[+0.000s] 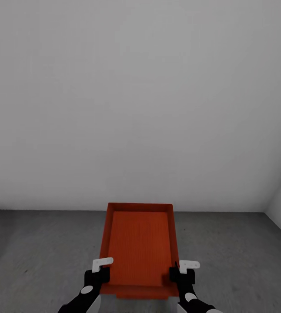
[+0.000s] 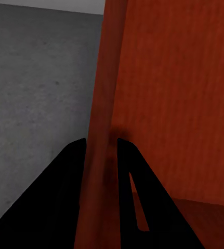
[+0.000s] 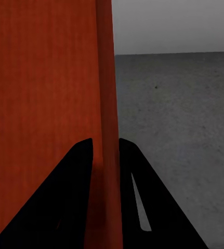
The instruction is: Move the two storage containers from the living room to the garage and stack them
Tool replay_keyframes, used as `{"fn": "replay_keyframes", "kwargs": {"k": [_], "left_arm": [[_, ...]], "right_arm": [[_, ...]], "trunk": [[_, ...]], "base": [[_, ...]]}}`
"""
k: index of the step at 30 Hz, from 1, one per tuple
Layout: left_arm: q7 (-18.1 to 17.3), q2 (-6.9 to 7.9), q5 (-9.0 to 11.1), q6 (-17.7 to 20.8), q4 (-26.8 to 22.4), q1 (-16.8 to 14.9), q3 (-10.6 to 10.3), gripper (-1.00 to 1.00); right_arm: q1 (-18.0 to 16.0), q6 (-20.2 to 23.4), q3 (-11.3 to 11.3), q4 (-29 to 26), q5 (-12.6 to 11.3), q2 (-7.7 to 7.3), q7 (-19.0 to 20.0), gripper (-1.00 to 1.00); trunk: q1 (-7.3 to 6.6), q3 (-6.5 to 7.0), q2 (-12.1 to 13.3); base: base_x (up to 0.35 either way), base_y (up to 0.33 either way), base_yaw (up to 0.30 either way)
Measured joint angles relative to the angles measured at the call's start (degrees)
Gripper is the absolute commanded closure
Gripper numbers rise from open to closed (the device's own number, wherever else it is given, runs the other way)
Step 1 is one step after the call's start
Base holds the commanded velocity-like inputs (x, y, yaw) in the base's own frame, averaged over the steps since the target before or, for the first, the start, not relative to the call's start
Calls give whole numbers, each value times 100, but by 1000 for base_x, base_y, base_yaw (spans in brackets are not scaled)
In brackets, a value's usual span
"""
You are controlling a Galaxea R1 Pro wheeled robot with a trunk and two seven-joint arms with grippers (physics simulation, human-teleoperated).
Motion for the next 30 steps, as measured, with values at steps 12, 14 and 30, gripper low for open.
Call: {"fn": "replay_keyframes", "kwargs": {"k": [12, 14, 30], "left_arm": [[7, -7, -10, -1, 5, -1, 8, 100], [6, -7, -9, 0, 6, -1, 9, 100], [6, -7, -10, -1, 7, -1, 10, 100]], "right_arm": [[0, 7, -20, -1, 26, -5, 3, 100], [0, 10, -19, -2, 27, -5, 3, 100], [0, 10, -18, -2, 27, -5, 3, 100]], "trunk": [[0, -110, 0], [0, -128, 0], [0, -274, 0]], "base": [[0, 0, 0], [0, 0, 0], [0, 0, 0]]}}
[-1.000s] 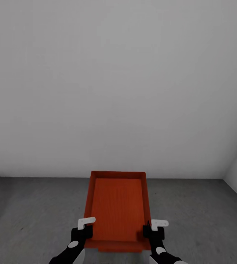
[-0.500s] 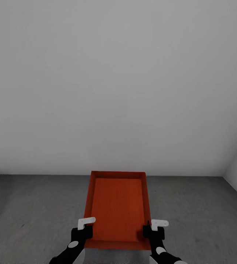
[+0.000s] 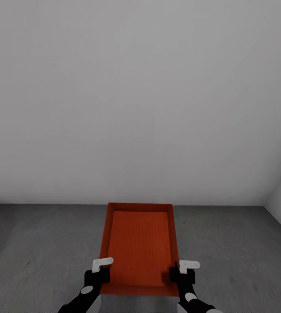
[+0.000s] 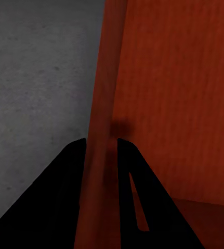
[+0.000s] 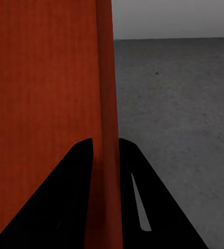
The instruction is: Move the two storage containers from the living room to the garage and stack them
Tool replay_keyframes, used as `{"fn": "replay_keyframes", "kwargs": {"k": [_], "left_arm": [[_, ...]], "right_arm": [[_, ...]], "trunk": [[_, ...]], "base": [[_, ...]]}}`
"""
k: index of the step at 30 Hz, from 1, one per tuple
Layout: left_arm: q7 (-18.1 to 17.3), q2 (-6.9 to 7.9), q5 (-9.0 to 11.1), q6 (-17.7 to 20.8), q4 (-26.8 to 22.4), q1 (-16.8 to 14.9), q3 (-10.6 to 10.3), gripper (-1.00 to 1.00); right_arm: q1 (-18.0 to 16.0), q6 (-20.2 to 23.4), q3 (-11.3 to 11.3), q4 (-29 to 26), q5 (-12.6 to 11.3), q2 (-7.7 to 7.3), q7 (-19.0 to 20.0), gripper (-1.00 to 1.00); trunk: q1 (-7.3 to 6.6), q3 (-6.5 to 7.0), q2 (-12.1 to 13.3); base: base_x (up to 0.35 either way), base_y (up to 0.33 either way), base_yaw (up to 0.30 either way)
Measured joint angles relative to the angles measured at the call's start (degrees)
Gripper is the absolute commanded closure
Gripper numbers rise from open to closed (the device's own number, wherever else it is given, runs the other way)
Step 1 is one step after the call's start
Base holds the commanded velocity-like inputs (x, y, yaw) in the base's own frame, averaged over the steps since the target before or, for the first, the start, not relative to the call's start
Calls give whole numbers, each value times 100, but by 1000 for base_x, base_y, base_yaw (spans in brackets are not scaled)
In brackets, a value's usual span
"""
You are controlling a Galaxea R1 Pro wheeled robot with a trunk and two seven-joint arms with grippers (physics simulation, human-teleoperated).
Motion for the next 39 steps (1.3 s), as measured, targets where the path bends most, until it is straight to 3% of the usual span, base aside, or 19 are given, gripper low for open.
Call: {"fn": "replay_keyframes", "kwargs": {"k": [39], "left_arm": [[1, 0, 2, -6, -8, 0, -6, 100]], "right_arm": [[0, -16, 8, 0, -17, -2, 6, 100]], "trunk": [[0, -356, 0]], "base": [[0, 0, 0]]}}
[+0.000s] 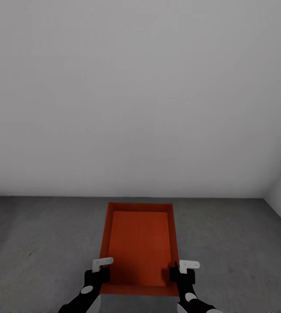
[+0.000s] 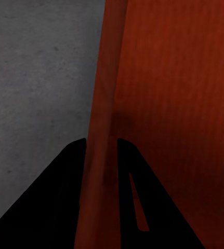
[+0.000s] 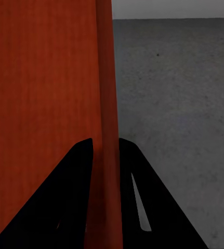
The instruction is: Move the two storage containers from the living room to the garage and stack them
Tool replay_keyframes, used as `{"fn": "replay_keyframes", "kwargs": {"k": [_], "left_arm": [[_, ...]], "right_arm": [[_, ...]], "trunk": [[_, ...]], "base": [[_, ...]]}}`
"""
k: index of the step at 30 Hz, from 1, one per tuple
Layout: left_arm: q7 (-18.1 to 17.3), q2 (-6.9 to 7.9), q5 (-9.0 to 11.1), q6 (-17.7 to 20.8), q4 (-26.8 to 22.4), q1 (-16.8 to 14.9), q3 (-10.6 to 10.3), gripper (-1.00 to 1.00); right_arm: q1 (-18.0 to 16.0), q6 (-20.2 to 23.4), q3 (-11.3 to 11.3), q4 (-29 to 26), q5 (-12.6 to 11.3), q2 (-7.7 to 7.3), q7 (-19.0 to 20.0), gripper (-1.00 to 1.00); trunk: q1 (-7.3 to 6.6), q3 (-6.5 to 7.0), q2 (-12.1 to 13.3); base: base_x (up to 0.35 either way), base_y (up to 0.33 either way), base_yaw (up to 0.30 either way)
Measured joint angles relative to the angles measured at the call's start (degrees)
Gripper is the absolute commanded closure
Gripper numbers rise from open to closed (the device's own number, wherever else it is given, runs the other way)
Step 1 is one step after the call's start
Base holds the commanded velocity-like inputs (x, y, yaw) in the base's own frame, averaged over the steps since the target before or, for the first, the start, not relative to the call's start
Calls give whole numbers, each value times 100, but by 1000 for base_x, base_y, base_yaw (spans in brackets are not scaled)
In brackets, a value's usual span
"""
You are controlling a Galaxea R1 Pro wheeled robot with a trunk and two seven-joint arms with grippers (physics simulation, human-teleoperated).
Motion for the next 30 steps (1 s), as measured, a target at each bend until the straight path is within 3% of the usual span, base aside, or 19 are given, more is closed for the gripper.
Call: {"fn": "replay_keyframes", "kwargs": {"k": [30], "left_arm": [[5, 0, -4, 7, 7, 0, 1, 100]], "right_arm": [[0, 13, 0, 2, 2, 0, 1, 100]], "trunk": [[0, -274, 0]], "base": [[0, 0, 0]]}}
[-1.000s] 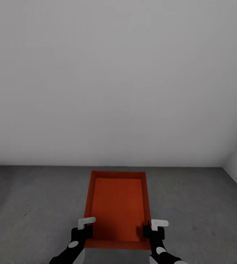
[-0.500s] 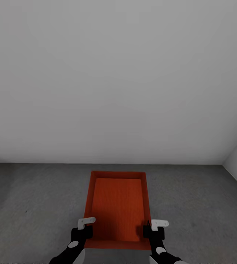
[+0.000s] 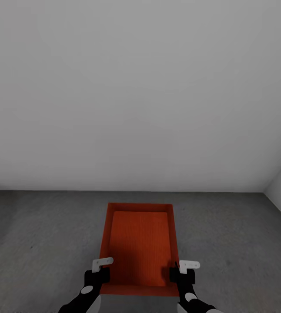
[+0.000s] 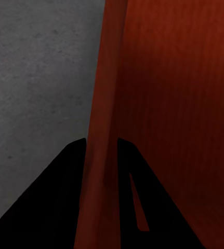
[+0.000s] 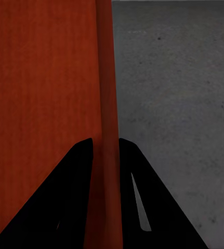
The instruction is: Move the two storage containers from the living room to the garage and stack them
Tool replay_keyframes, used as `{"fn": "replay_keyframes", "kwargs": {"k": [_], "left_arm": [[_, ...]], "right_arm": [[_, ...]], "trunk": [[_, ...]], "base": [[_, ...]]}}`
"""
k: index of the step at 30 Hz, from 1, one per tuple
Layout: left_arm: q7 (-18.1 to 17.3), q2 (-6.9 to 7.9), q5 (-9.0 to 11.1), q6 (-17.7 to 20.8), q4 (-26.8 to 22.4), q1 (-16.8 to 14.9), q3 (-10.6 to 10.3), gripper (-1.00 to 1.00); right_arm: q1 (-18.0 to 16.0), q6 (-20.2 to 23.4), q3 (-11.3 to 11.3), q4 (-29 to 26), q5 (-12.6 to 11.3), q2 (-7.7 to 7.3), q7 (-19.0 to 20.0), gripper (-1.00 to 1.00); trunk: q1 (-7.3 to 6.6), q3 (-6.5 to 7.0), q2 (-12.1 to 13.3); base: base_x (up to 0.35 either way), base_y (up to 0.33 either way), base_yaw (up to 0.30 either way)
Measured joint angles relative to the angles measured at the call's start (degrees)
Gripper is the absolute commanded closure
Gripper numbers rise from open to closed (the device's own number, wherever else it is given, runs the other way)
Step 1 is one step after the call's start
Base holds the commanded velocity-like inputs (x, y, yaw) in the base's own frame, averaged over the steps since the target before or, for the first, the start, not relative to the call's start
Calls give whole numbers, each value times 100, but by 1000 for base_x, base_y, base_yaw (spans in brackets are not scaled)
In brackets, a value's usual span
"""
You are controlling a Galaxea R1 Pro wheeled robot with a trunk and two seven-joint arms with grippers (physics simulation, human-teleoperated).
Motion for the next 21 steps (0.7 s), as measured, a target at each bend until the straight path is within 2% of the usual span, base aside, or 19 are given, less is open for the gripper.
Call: {"fn": "replay_keyframes", "kwargs": {"k": [21], "left_arm": [[-2, 0, -8, -1, 0, 0, 4, 100]], "right_arm": [[0, -5, 2, 3, -7, 0, 2, 100]], "trunk": [[0, -192, 0]], "base": [[0, 0, 0]]}}
